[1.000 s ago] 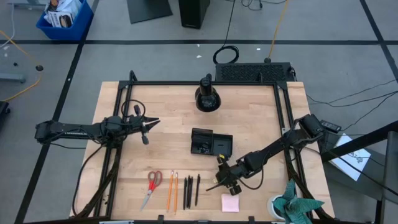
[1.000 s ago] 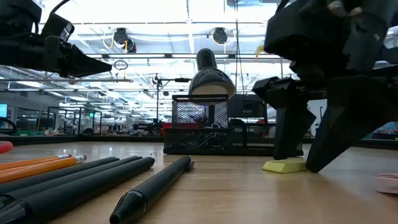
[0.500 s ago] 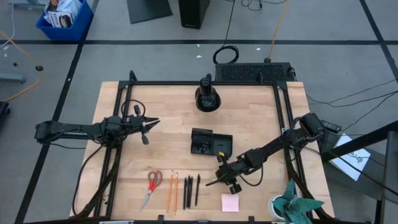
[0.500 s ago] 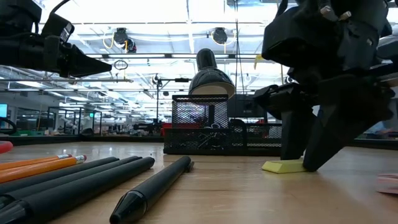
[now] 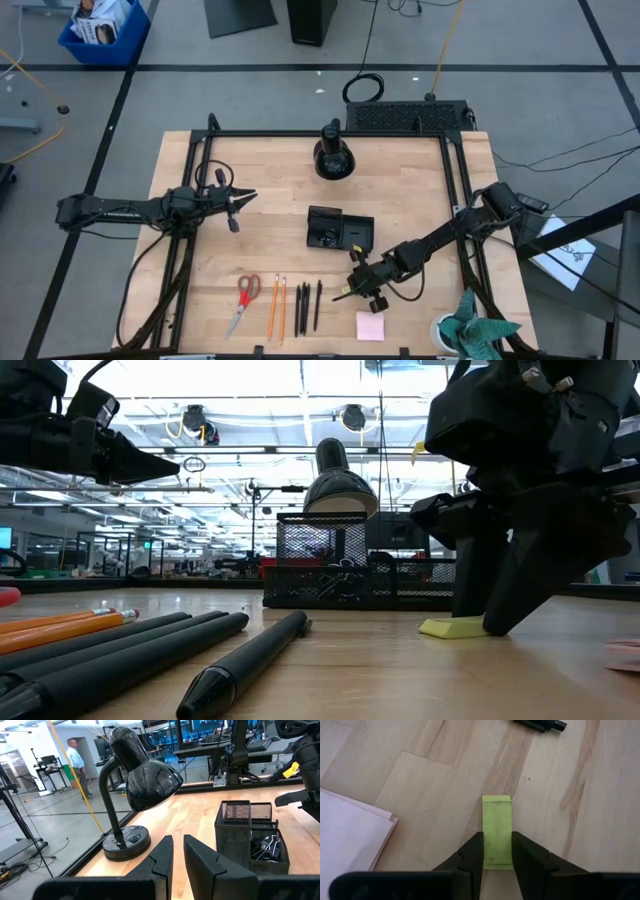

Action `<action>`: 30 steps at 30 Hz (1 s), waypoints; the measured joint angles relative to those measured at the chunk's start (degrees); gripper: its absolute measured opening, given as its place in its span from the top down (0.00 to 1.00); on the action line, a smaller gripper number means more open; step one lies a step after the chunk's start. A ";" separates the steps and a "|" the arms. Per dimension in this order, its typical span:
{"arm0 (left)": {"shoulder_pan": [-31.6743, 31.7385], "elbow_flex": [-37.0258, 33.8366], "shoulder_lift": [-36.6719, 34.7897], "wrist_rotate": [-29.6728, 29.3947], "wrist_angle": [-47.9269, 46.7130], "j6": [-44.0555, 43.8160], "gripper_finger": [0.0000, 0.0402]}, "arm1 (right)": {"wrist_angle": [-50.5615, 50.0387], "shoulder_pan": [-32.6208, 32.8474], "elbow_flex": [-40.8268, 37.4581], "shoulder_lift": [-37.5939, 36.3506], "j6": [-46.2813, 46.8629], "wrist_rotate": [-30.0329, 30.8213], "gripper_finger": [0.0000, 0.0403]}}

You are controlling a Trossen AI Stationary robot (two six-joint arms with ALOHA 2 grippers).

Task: Pick and place office supplies into organizer
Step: Put the yellow eraser into the black desk organizer

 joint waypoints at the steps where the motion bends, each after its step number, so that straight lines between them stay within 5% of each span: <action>1: 0.00 0.00 -0.02 0.00 0.00 -0.08 0.87 | 0.84 0.00 -0.06 0.00 -0.52 -0.08 0.80; 12: 0.00 0.02 -0.02 0.00 0.03 -0.04 0.87 | 2.85 -0.04 2.55 -3.35 -1.03 0.92 0.81; 22: 0.00 0.01 -0.02 0.00 0.11 -0.14 0.87 | 4.30 -0.83 7.85 -5.05 -2.37 21.00 0.81; 30: 0.00 0.00 -0.02 0.00 0.09 -0.04 0.87 | 6.22 -6.15 7.98 -3.75 -5.02 23.04 0.82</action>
